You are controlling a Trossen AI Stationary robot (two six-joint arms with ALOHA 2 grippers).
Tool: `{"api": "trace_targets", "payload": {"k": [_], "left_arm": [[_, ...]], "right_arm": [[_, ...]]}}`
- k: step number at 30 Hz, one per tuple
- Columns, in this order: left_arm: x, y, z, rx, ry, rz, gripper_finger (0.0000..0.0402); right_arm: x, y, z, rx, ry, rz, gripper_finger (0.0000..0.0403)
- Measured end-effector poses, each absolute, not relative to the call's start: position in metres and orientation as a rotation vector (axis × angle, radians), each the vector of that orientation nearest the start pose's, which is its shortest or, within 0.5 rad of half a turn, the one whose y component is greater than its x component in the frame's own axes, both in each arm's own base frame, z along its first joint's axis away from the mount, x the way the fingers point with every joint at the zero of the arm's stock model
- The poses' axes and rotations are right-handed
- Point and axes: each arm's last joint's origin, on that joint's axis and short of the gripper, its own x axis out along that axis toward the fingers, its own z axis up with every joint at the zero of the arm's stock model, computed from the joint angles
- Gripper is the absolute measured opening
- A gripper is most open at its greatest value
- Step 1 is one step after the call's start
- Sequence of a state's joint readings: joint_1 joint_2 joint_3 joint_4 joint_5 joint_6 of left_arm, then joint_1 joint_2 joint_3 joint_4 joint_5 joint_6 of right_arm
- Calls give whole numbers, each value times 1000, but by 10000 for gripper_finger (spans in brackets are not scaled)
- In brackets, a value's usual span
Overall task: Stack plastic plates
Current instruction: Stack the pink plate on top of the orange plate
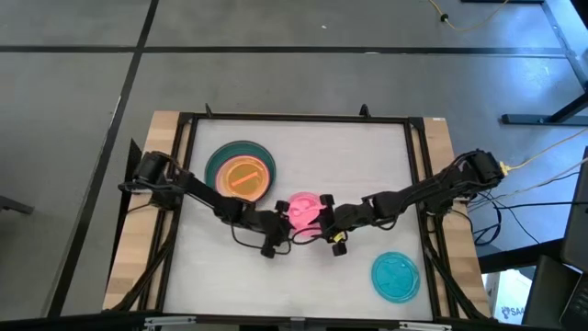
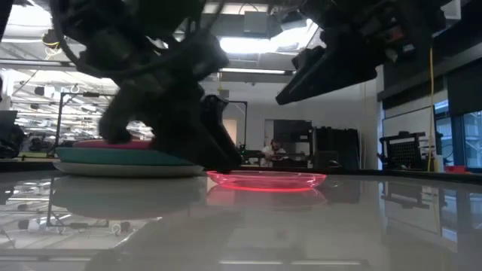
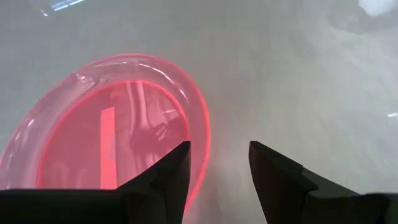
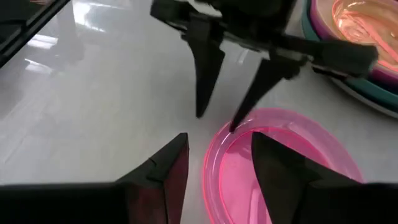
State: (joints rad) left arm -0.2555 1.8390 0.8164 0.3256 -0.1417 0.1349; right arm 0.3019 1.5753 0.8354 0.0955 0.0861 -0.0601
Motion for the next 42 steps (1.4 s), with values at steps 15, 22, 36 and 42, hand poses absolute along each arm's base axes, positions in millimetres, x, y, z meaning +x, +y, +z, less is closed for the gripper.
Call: {"api": "trace_targets", "payload": {"k": [15,22,36,42], "left_arm": [[337,-67,107,212,746,-106,29],[336,-67,110,243,740,-92,12],[294,-81,167,334,642,36,13],[252,-68,183,273,559,174,13]], "right_arm": [[307,91,187,-179,495,178,166],[309,92,190,-187,456,170,166],[301,118,198,-382,363,52,166],[299,118,198,-421,378,-22,166]]}}
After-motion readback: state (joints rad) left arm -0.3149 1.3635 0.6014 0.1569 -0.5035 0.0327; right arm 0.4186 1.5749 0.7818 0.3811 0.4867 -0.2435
